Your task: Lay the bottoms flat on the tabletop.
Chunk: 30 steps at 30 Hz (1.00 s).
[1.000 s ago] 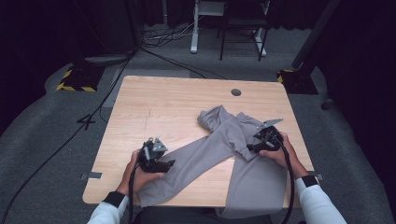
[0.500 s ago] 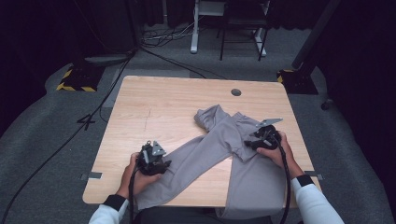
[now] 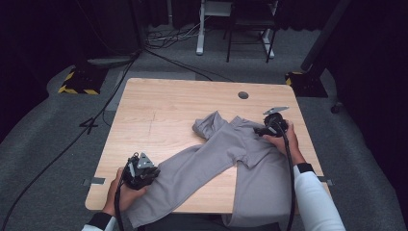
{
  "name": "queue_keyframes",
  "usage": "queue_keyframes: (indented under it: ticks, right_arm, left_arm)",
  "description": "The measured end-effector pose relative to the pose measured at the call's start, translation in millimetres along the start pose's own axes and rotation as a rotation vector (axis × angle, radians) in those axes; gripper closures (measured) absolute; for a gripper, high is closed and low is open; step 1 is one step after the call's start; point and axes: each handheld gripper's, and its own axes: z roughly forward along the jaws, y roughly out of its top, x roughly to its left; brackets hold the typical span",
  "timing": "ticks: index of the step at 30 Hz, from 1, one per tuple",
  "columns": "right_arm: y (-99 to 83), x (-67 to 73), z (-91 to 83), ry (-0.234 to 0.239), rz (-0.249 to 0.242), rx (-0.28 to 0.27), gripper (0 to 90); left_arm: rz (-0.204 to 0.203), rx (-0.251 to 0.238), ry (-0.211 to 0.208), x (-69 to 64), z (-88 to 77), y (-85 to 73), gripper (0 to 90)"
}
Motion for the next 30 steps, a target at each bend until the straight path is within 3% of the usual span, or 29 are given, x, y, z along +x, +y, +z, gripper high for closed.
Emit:
queue_keyframes:
  ticks: [3,4,5,7,8,9,10,13,17,20,21,24,26,30]
  right_arm:
    - [4.2,-3.7,8.6,0.039,0.038,0.02,38.3]
    - [5.2,-5.6,9.1,0.054,0.056,0.028,43.8]
    - [5.7,-7.1,8.2,0.064,0.059,0.029,56.5]
    - [5.6,-8.8,5.4,0.083,0.04,0.036,74.3]
    - [5.6,-9.1,4.0,0.071,0.024,0.046,82.5]
    - [5.4,-10.4,2.6,0.024,-0.003,0.059,86.9]
    - [3.8,-13.1,1.4,0.0,0.005,0.063,88.0]
    - [-5.2,-29.0,-3.7,-0.11,0.045,0.07,88.5]
    - [-23.7,-57.1,-14.0,-0.262,0.136,0.082,88.6]
    - [-40.1,-78.6,-25.5,-0.349,0.211,0.089,88.5]
    - [-45.4,-85.0,-30.0,-0.357,0.239,0.079,88.4]
    - [-55.7,-94.0,-38.3,-0.366,0.282,0.049,84.4]
    - [-58.3,-93.0,-37.4,-0.371,0.265,0.06,71.3]
    - [-58.6,-82.4,-37.9,-0.264,0.234,0.027,48.5]
  left_arm:
    - [-0.015,-0.01,-0.028,3.9,0.7,-0.7,82.4]
    - [-0.024,-0.013,-0.027,4.3,1.3,-0.4,83.1]
    - [-0.021,-0.011,-0.029,4.9,1.7,0.5,83.8]
    - [-0.008,-0.003,-0.023,4.3,1.9,2.1,86.0]
    - [-0.006,-0.002,-0.021,3.8,1.9,2.2,86.5]
    - [-0.01,0.001,-0.023,3.7,1.4,1.9,86.8]
    - [-0.012,-0.003,-0.029,4.5,1.1,0.9,86.9]
    - [-0.032,0.005,-0.034,7.7,-4.3,-4.6,87.2]
    - [-0.046,0.031,-0.012,13.3,-16.1,-15.6,87.3]
    - [-0.077,0.038,-0.022,14.7,-22.7,-23.1,87.3]
    - [-0.078,0.048,-0.026,14.0,-24.6,-24.2,87.3]
    - [-0.058,0.079,-0.093,7.5,-27.0,-24.0,87.1]
    - [-0.028,0.097,-0.137,-2.0,-26.2,-21.5,85.9]
    - [0.043,0.093,-0.251,-25.1,-17.3,-13.2,80.6]
